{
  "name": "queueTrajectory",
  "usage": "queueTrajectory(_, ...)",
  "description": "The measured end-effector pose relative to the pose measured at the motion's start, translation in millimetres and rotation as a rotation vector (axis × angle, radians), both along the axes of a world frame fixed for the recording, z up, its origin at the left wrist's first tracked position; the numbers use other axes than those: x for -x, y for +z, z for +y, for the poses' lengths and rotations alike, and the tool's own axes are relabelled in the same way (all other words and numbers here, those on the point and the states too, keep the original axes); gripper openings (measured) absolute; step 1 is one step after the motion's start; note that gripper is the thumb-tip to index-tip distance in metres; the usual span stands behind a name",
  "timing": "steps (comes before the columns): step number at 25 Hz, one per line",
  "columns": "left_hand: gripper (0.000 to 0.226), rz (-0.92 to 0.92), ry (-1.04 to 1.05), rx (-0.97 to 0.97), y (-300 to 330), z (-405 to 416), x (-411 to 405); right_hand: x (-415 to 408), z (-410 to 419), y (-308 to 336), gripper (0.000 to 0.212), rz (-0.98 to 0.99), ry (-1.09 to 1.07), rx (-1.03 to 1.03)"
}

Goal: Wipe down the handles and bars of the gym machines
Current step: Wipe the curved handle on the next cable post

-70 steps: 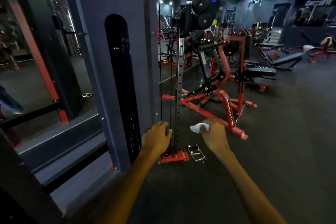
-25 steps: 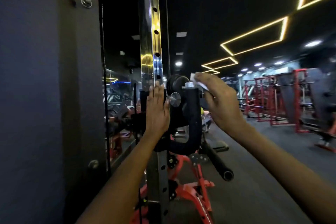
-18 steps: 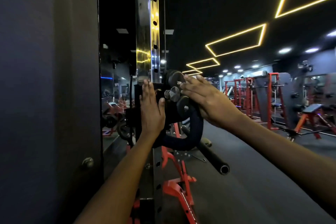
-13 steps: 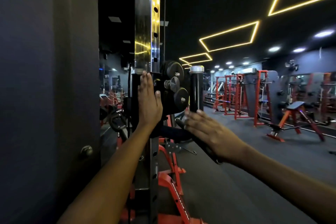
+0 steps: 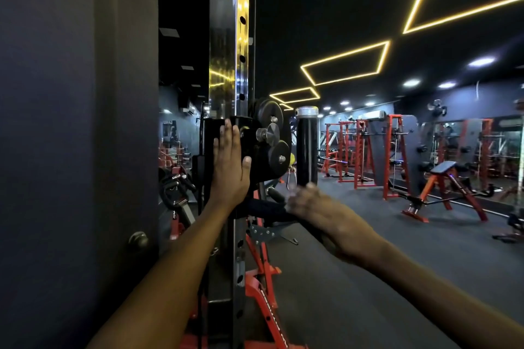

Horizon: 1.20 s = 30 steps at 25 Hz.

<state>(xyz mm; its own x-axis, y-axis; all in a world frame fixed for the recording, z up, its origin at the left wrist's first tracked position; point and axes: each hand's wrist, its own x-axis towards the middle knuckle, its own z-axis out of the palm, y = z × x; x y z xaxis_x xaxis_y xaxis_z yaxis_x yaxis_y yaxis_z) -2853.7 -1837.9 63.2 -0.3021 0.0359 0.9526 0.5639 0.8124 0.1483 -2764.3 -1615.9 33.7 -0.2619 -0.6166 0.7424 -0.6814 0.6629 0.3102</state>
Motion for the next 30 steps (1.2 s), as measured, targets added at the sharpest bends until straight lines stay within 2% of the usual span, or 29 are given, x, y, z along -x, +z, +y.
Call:
queueTrajectory(2, 0.064, 0.018, 0.008, -0.018, 0, 2, 0, 0, -8, 51, 0.044, -0.039, 0.008, 0.412)
queueTrajectory(4, 0.065, 0.009, 0.008, -0.015, -1, 1, 0, -6, -17, 83, 0.050, 0.058, 0.072, 0.566)
queueTrajectory(5, 0.065, 0.007, 0.012, -0.017, -2, 1, -1, -9, -24, 81, 0.054, 0.026, 0.101, 0.607)
queueTrajectory(8, 0.064, 0.007, 0.005, -0.022, -3, 1, -2, -7, -32, -1, 0.063, -0.112, 0.131, 0.695)
queueTrajectory(10, 0.063, 0.013, -0.004, -0.031, -4, 2, -3, -9, -20, -55, 0.066, -0.122, 0.130, 0.685)
queueTrajectory(11, 0.063, 0.017, -0.006, -0.036, -4, 3, -3, -10, -14, -62, 0.066, -0.105, 0.149, 0.689)
queueTrajectory(14, 0.064, 0.009, -0.006, -0.045, -5, 3, -2, -15, -15, 18, 0.061, -0.102, 0.200, 0.893)
queueTrajectory(16, 0.064, -0.001, -0.005, -0.044, -5, 3, -3, -20, -29, 72, 0.066, -0.068, 0.146, 0.799)
queueTrajectory(17, 0.064, -0.004, -0.005, -0.042, -6, 3, -3, -17, -35, 75, 0.066, -0.076, 0.132, 0.737)
queueTrajectory(19, 0.065, -0.007, -0.010, -0.039, -8, 3, -3, -11, -40, 39, 0.061, -0.146, 0.176, 0.766)
queueTrajectory(22, 0.063, 0.006, -0.019, -0.064, -13, 5, -2, -24, -31, -13, 0.048, -0.369, 0.368, 1.040)
queueTrajectory(24, 0.061, 0.019, -0.019, -0.074, -14, 6, -1, -19, -25, 24, 0.033, -0.734, 0.481, 1.289)
queueTrajectory(27, 0.060, 0.019, -0.019, -0.071, -14, 7, -4, -15, -24, 114, 0.037, -1.317, 0.744, 1.391)
queueTrajectory(28, 0.060, 0.019, -0.018, -0.070, -14, 7, -5, -16, -28, 132, 0.037, -1.390, 0.783, 1.381)
queueTrajectory(30, 0.060, 0.011, -0.021, -0.073, -16, 7, -5, -15, -38, 145, 0.033, -1.381, 0.801, 1.346)
